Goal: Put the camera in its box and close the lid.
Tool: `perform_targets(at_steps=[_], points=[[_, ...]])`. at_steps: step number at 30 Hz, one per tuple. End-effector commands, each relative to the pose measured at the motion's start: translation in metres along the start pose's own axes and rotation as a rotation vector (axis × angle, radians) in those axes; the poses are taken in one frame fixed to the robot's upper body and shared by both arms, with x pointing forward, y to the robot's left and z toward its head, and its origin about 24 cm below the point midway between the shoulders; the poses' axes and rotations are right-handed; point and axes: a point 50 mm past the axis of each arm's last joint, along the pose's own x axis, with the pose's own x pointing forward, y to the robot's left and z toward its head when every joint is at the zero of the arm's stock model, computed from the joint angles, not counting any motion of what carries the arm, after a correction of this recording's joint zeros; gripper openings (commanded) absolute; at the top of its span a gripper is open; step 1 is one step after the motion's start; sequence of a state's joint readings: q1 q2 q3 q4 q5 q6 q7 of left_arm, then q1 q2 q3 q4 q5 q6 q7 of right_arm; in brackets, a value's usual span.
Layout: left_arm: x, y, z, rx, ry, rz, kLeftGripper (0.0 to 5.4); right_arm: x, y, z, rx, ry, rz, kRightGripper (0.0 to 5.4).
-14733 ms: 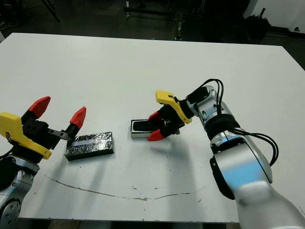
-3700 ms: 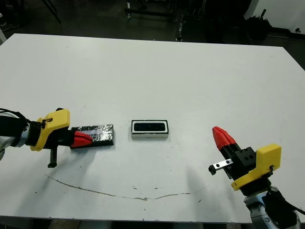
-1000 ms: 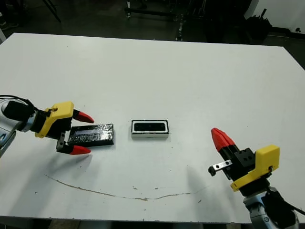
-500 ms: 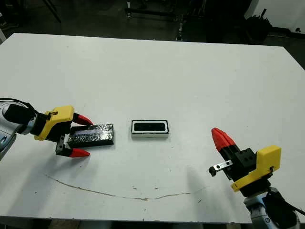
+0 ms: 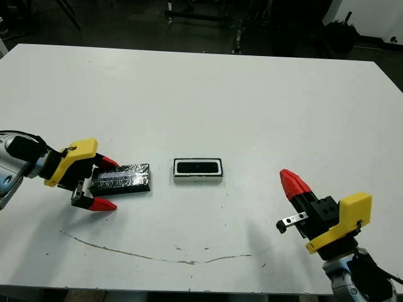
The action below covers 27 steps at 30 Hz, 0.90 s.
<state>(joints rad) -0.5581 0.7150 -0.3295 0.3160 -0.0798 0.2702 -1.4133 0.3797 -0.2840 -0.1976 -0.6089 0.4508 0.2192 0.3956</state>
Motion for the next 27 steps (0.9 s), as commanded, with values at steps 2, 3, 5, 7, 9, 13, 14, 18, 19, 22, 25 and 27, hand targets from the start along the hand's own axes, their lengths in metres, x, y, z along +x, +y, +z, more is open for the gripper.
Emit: perform_targets(at_steps=[2,3,5,7,9,13,14,18,19,22,25,27], points=[[0.002,-0.002,-0.005,-0.078,-0.007,0.02,4.57,-0.002,-0.003,0.0,-0.02,0.015,-0.003,0.0],[0.002,-0.002,-0.005,-0.086,-0.011,0.03,4.46,-0.002,-0.003,0.0,-0.021,0.015,-0.004,0.0],[0.003,-0.003,-0.004,-0.079,-0.013,0.052,4.14,-0.003,-0.003,0.0,-0.022,0.012,-0.005,0.0],[0.003,-0.004,-0.005,-0.084,-0.022,0.074,3.85,-0.003,-0.003,0.0,-0.024,0.007,-0.005,0.0],[0.003,-0.005,-0.005,-0.086,-0.032,0.086,3.56,-0.003,-0.003,0.0,-0.021,0.006,-0.005,0.0],[0.004,-0.006,-0.004,-0.085,-0.047,0.106,3.16,-0.003,-0.004,0.001,-0.014,0.004,-0.005,0.0],[0.004,-0.006,-0.004,-0.086,-0.049,0.109,3.16,-0.003,-0.004,0.001,-0.014,0.005,-0.005,0.0],[0.005,-0.007,-0.003,-0.082,-0.058,0.129,3.16,-0.003,-0.005,0.001,-0.026,0.004,-0.003,0.0],[0.005,-0.007,-0.003,-0.096,-0.067,0.125,3.16,-0.003,-0.005,0.001,-0.024,0.005,-0.003,0.0],[0.004,-0.007,0.0,-0.115,-0.087,0.116,3.16,-0.003,-0.004,0.001,-0.022,0.004,-0.003,0.0],[0.002,-0.006,0.008,-0.121,-0.114,0.116,3.16,-0.003,-0.003,0.001,-0.027,0.003,-0.007,0.0],[0.0,-0.006,0.013,-0.126,-0.136,0.117,3.16,-0.003,-0.003,0.001,-0.031,0.007,-0.009,0.0]])
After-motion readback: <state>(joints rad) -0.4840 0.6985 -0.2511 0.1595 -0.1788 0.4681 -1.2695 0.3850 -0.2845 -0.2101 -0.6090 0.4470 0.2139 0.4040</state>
